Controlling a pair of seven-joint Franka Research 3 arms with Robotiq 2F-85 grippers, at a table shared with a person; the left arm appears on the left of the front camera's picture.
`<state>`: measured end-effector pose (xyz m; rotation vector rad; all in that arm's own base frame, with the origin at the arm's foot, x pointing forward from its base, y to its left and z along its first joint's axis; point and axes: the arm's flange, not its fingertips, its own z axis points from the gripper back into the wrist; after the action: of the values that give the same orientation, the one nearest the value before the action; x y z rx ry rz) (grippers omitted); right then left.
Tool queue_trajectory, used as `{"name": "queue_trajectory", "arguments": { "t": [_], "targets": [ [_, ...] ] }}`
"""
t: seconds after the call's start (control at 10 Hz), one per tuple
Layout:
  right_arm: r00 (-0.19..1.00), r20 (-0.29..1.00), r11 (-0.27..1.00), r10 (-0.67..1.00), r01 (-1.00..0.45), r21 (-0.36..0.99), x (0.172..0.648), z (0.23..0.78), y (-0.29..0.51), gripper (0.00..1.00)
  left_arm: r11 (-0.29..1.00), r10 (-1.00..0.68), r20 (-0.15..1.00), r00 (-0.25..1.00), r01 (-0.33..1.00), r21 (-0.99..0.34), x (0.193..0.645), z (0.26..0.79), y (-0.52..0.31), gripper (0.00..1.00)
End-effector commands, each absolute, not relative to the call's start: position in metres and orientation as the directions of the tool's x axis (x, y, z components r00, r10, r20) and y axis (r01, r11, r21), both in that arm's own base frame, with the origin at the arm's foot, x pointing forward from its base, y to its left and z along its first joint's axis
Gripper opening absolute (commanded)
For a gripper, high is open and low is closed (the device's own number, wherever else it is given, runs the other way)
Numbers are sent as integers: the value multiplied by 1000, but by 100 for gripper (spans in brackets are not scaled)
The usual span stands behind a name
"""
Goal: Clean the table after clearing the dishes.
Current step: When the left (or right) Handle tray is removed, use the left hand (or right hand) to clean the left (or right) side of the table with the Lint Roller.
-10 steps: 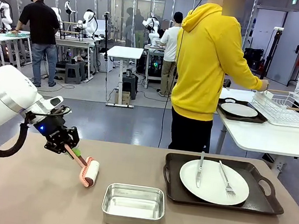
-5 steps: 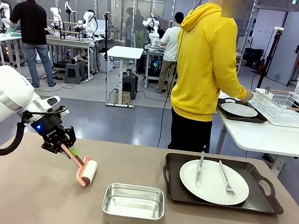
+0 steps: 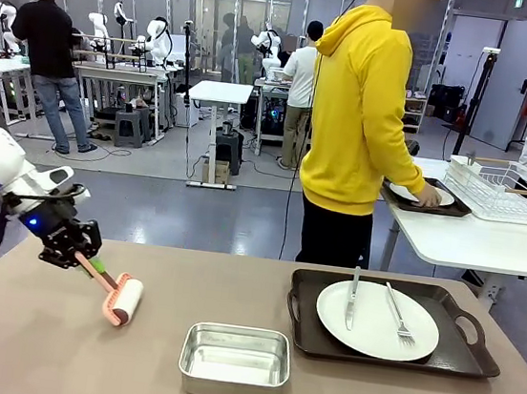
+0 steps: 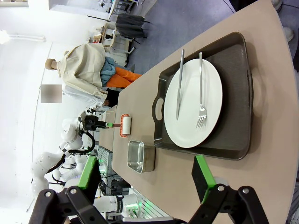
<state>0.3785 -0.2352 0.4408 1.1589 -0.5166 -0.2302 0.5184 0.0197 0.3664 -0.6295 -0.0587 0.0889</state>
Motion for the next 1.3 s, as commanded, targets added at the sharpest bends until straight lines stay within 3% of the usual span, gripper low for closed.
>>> {"name": "queue_trajectory", "arguments": {
  "t": [0.0,0.7,1.2],
  "targets": [
    [860,273,393,-431,-93,915,377,443,-234,100,868,101,20,995,-79,-490,495,344,47,21],
    [860,273,393,-431,-93,915,377,443,-234,100,966,142,-9,990,-141,-216,462,366,111,21],
    [860,273,393,-431,-93,915,377,443,-234,100,981,169,-14,985,-170,-94,459,397,115,21]
  ]
}}
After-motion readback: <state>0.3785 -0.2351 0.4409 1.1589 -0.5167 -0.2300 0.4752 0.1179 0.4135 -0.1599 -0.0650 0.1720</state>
